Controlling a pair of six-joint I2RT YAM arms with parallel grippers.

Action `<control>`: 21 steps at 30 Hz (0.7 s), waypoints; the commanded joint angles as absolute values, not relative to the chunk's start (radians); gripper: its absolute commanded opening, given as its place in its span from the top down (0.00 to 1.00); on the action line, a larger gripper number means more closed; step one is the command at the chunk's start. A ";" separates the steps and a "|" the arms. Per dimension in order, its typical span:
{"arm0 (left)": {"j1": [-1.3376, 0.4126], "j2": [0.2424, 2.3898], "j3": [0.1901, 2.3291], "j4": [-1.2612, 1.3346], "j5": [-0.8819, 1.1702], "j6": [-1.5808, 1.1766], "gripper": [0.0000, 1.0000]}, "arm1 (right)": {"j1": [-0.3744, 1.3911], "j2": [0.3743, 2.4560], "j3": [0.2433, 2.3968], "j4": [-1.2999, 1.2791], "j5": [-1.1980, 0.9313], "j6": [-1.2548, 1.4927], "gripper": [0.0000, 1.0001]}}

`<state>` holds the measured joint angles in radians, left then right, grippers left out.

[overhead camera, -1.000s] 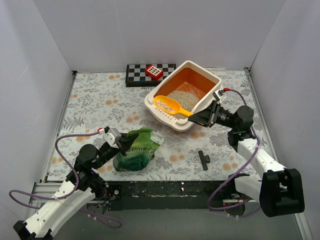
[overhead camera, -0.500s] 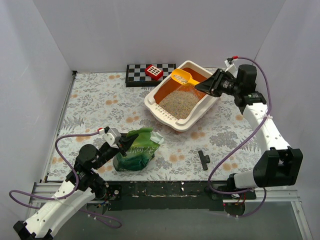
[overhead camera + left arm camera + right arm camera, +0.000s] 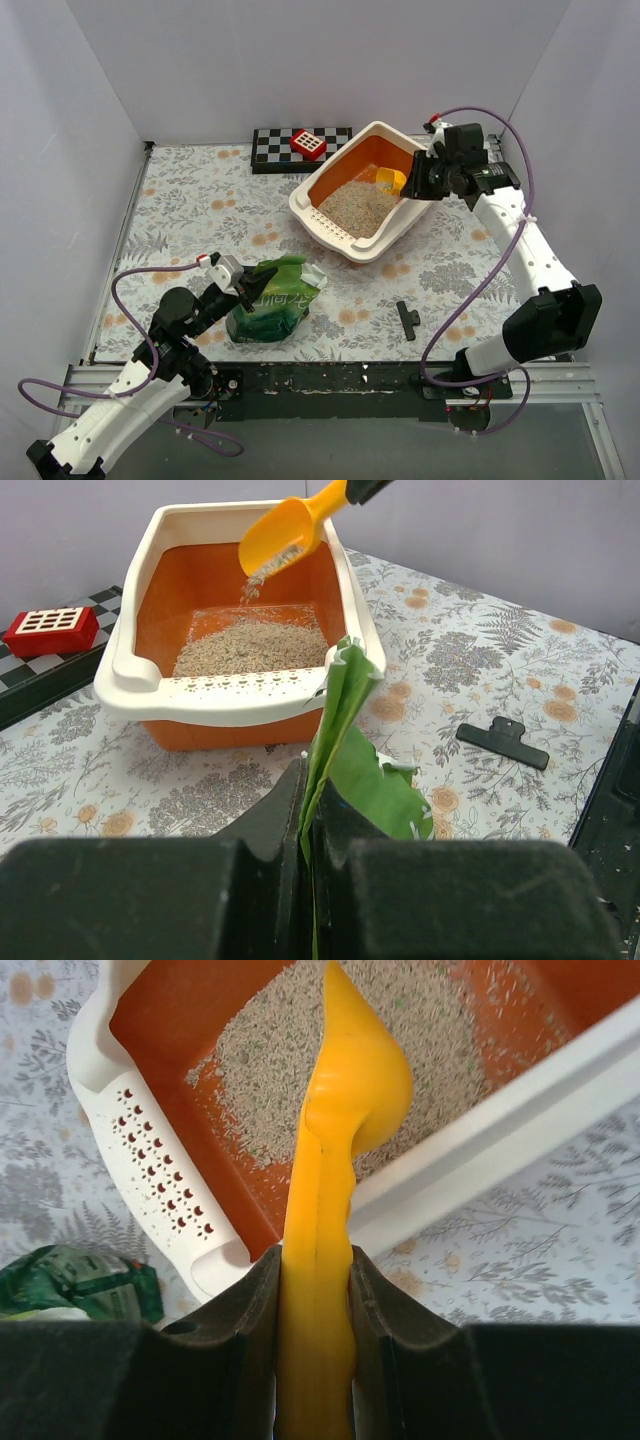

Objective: Fill the litter box with clean litter

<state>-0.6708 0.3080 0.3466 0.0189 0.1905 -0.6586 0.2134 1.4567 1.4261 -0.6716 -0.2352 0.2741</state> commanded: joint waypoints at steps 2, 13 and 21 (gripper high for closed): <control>-0.672 0.321 0.370 0.025 0.178 -0.657 1.00 | 0.377 1.479 1.621 -0.758 0.127 0.029 0.99; -0.673 0.327 0.382 0.006 0.149 -0.695 1.00 | 0.583 1.508 1.744 -0.836 0.495 -0.008 0.99; -0.673 0.409 0.449 -0.069 0.143 -0.779 1.00 | 0.583 1.338 1.712 -0.810 0.554 0.084 0.99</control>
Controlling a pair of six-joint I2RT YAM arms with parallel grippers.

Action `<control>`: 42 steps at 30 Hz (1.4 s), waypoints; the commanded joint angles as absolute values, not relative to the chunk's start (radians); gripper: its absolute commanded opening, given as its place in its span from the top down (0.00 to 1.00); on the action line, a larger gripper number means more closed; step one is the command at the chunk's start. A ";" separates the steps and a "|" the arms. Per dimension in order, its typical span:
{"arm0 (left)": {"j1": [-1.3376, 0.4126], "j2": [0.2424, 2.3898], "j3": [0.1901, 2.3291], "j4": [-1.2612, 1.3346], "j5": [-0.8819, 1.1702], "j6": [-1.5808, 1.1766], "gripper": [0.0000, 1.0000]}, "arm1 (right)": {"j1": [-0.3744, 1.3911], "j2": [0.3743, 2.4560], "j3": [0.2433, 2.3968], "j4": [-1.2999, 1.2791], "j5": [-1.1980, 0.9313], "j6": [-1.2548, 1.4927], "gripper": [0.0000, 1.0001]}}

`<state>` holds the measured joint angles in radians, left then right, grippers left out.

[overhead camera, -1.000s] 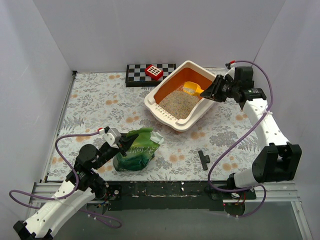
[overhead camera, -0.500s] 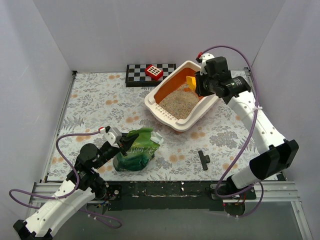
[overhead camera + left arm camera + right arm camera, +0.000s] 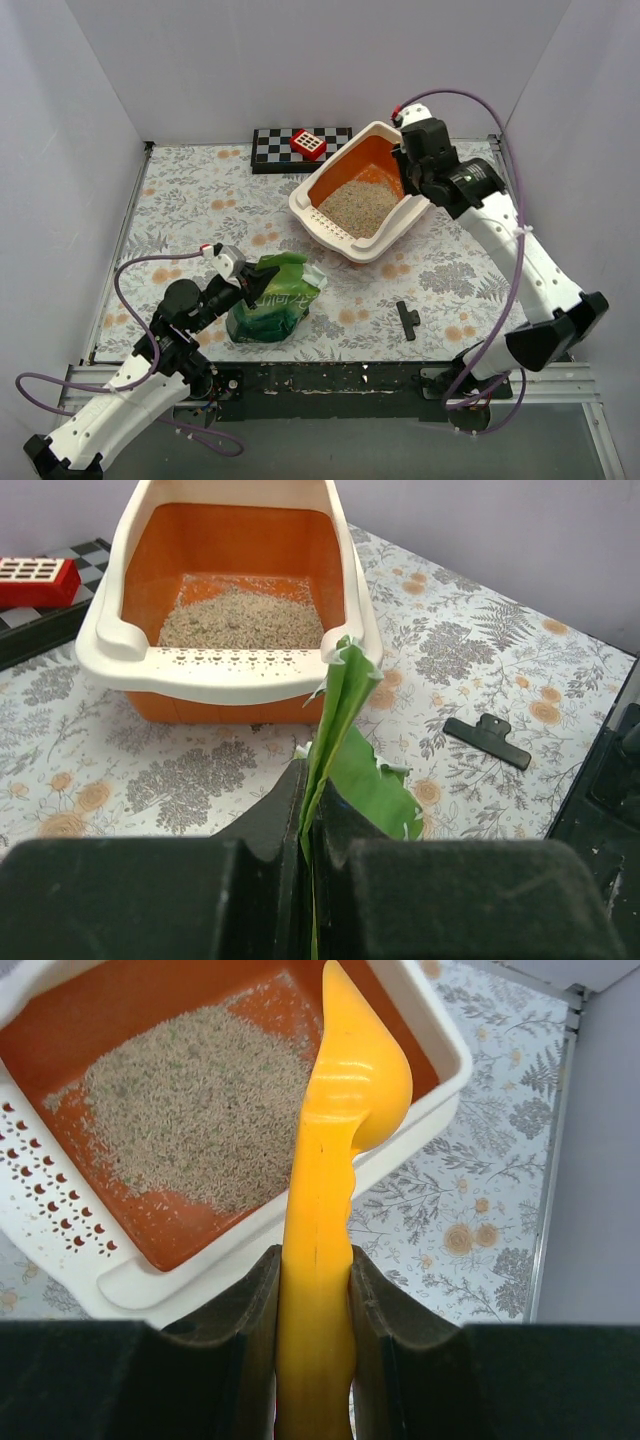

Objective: Fill the litter box with clean litter

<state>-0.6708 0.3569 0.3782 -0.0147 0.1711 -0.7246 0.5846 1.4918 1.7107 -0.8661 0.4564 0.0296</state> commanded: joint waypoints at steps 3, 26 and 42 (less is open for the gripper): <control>-0.672 0.445 0.471 -0.084 0.143 -0.804 1.00 | 0.569 1.258 1.664 -0.830 0.598 0.158 0.99; -0.672 0.357 0.547 -0.166 -0.037 -0.873 1.00 | 0.193 0.850 0.643 -0.384 0.333 0.566 0.99; -0.673 0.307 0.529 -0.170 0.000 -0.933 1.00 | 0.077 1.115 0.561 -0.161 0.215 0.615 0.62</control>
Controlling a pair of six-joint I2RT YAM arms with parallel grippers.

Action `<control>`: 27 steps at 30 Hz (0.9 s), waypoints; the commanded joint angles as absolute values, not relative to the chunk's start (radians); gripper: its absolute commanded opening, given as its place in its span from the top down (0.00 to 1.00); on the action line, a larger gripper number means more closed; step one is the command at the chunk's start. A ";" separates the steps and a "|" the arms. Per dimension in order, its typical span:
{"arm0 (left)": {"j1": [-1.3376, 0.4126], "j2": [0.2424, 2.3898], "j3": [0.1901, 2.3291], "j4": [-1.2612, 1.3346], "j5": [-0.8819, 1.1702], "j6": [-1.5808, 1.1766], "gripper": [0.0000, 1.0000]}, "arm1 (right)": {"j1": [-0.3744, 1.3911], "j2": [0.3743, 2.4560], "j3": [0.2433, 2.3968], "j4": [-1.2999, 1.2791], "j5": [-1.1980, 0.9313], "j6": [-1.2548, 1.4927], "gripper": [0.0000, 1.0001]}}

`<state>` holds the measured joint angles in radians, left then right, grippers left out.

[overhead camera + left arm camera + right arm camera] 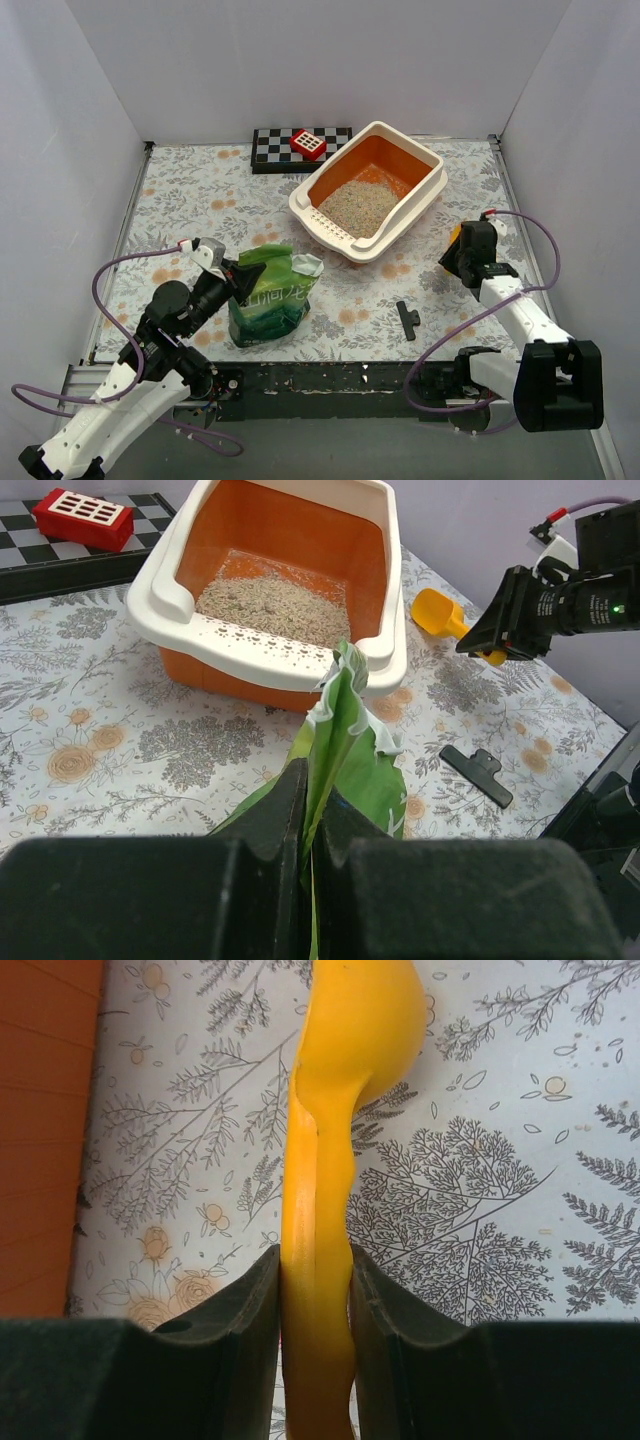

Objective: Fill the litter box with clean litter

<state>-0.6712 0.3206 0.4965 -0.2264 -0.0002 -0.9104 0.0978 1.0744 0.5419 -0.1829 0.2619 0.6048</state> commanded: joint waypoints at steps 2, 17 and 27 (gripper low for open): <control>-0.672 0.310 0.531 -0.170 0.000 -0.934 1.00 | 0.077 1.118 0.575 -0.176 0.193 0.600 0.52; -0.673 0.428 0.609 -0.167 0.455 -0.831 1.00 | 0.092 0.842 0.810 -0.353 -0.299 0.210 0.24; -0.672 0.760 0.820 0.052 0.831 -0.808 1.00 | 0.123 0.776 0.784 -0.330 -0.526 0.161 0.26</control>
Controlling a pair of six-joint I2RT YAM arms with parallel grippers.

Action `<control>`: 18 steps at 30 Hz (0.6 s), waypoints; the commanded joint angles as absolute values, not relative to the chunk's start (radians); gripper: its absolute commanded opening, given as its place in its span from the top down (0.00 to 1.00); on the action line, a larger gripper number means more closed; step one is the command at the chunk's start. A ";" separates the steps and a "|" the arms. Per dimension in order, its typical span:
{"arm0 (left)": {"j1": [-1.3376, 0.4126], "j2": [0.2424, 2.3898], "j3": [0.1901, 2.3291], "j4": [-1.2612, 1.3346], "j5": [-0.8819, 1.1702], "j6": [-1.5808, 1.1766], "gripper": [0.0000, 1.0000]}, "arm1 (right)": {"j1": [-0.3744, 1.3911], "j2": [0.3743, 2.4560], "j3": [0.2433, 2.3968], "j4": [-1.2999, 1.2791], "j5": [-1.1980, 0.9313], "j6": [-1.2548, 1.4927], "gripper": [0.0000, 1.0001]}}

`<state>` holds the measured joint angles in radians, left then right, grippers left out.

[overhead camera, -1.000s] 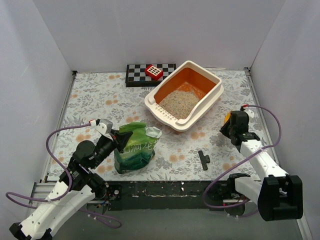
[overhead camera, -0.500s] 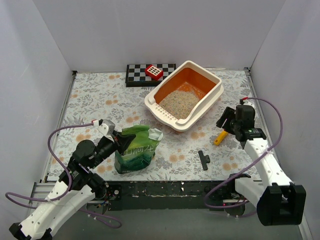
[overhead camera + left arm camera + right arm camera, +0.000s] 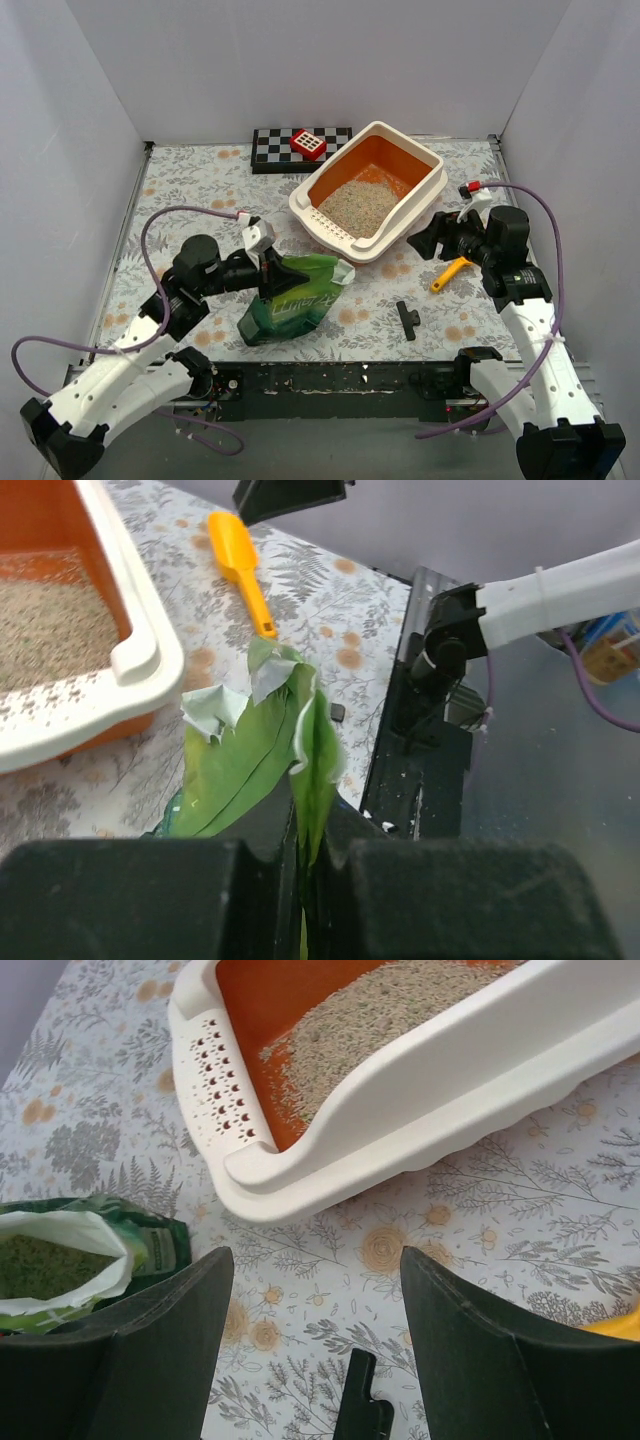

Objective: Fill the litter box with clean litter

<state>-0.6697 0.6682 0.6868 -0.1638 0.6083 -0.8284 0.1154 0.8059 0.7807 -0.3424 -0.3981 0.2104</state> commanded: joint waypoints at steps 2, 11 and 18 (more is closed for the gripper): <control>-0.670 0.852 0.891 0.054 0.888 -0.790 1.00 | 0.124 0.761 0.781 -0.334 -0.535 0.152 0.26; -0.663 0.940 0.910 -0.057 0.901 -0.631 1.00 | 0.144 0.707 0.733 -0.296 -0.755 0.147 0.26; -0.658 0.789 0.641 0.026 0.730 -0.646 1.00 | 0.170 0.658 0.609 -0.167 -0.965 0.181 0.26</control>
